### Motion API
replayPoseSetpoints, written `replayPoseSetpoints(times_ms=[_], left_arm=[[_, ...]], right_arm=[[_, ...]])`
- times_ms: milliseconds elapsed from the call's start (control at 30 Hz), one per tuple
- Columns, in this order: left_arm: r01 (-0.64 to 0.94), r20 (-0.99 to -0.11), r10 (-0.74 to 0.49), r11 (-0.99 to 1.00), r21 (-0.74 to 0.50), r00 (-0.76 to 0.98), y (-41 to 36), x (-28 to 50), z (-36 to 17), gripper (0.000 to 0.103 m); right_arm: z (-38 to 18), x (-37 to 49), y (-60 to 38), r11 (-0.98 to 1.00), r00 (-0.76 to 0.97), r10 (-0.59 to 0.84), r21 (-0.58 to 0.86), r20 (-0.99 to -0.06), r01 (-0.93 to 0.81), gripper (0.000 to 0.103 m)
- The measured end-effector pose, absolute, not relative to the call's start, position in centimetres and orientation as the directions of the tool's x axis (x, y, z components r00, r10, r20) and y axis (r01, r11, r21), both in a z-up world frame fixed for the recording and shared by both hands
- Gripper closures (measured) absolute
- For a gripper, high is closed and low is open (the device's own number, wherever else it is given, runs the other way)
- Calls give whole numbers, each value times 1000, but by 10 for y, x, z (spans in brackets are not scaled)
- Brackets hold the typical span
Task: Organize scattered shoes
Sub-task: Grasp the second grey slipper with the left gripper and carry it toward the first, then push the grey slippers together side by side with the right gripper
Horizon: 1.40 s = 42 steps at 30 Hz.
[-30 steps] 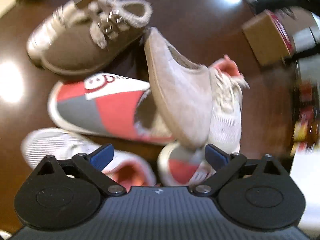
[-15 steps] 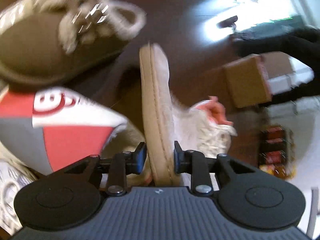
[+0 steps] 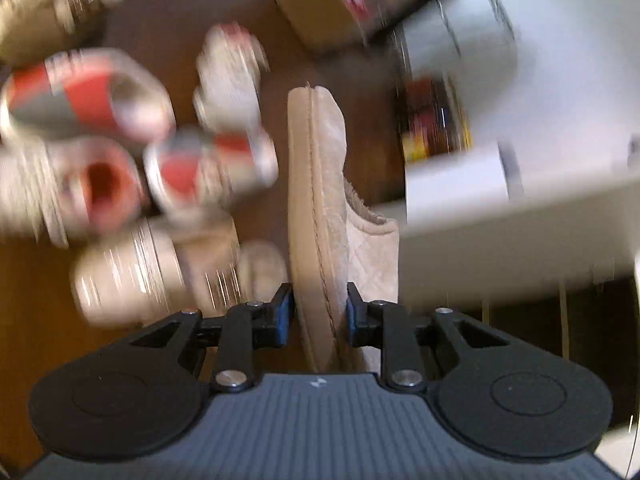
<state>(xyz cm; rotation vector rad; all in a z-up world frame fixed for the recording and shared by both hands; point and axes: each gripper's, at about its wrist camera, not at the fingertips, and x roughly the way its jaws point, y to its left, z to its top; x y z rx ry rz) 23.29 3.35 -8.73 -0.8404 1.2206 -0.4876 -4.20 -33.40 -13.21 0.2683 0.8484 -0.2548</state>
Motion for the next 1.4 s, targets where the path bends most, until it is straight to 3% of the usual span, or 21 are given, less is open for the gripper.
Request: replayPoseSetpoints(times_ms=[233,300,367,433,567,700,733,767,800,833,1000,1033,1100,1133,1167,1333,1400], left_arm=[[-161,-693,-721,684,-711,-6,-76,128,-181,70],[16,-819,-563,823,-568,-110,-103,115,-191,67],[156,-866,-490,852,-499,-98,-111,114,-184,59],[368,-933,-357,862,-348,-47,-119,115,-168,29],[526,-969,-240,832,-178,52,-118,120,-147,27],[510,-971,-225,847,-151,86,-103,126,-140,27],[500,-970,-226,852,-154,86,-99,127,-142,27],[488,-971,-226,858,-160,78,-98,127,-144,27],[481,-973,-221,862,-163,68,-99,127,-146,27],[480,-975,-216,862,-161,60,-101,128,-147,27],[550,-974,-216,822,-147,62,-116,116,-155,27],[567,-973,-222,811,-144,71,-120,113,-156,27],[601,-970,-227,788,-132,85,-128,102,-160,27],[614,-970,-227,779,-127,86,-128,94,-164,27],[637,-971,-225,761,-122,82,-131,86,-167,27],[729,-979,-194,679,-84,68,-144,58,-180,27],[737,-980,-185,672,-72,73,-146,55,-182,27]], right_arm=[[-118,-116,-359,865,594,-200,144,-779,480,5],[-120,-127,-368,840,574,-206,158,-793,520,5],[-124,-138,-376,810,562,-199,187,-803,555,4],[-134,-138,-376,795,551,-161,223,-819,565,4],[-163,-114,-354,789,536,-18,317,-844,527,4],[-203,-73,-306,831,520,91,352,-849,430,7],[-215,-58,-294,856,517,75,321,-852,405,14],[-225,-46,-287,875,514,60,293,-856,385,33],[-234,-37,-283,889,503,48,266,-863,372,55],[-242,-30,-281,901,489,40,243,-871,359,87],[-233,-42,-316,962,472,5,134,-882,239,87],[-231,-50,-324,974,465,-26,82,-885,212,81],[-232,-69,-342,977,444,-107,-11,-890,213,51],[-232,-80,-351,973,441,-130,-29,-888,229,30],[-230,-92,-359,967,446,-134,-18,-885,254,29],[-240,-109,-368,956,502,-116,41,-857,291,31],[-249,-102,-365,957,502,-88,67,-860,282,74]])
